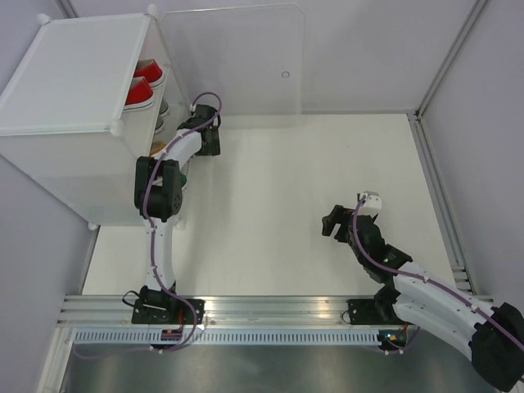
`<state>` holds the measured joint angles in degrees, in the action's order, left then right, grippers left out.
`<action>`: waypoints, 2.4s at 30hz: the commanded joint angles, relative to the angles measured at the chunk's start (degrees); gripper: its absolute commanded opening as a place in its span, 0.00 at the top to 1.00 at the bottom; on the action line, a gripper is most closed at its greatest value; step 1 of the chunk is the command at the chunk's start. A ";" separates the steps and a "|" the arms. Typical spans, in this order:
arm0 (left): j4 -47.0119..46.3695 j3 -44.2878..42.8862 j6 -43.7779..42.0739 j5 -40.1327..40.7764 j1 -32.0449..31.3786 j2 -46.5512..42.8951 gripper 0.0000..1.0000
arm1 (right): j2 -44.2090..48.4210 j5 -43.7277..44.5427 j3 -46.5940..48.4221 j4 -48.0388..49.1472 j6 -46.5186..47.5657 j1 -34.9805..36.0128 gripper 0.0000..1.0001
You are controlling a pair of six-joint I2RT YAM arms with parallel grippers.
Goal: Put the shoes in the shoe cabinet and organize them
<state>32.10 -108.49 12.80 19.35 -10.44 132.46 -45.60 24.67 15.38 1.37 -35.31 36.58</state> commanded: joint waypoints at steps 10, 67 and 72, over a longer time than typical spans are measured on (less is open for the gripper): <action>0.33 4.15 -1.37 -6.60 -9.95 -23.62 0.19 | -4.13 -3.84 11.58 1.71 4.01 0.16 0.09; -14.69 59.88 -7.17 -12.06 -11.62 -90.45 0.02 | -90.32 -76.79 94.78 28.34 31.08 -23.14 0.03; -13.64 58.39 -5.24 -13.20 -11.71 -94.05 0.02 | -74.59 -73.10 74.42 29.31 33.02 -18.22 0.04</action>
<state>20.43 -48.36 7.55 7.11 -22.31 40.88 -133.12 -46.04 97.86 27.35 -6.39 14.35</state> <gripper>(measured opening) 0.982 0.967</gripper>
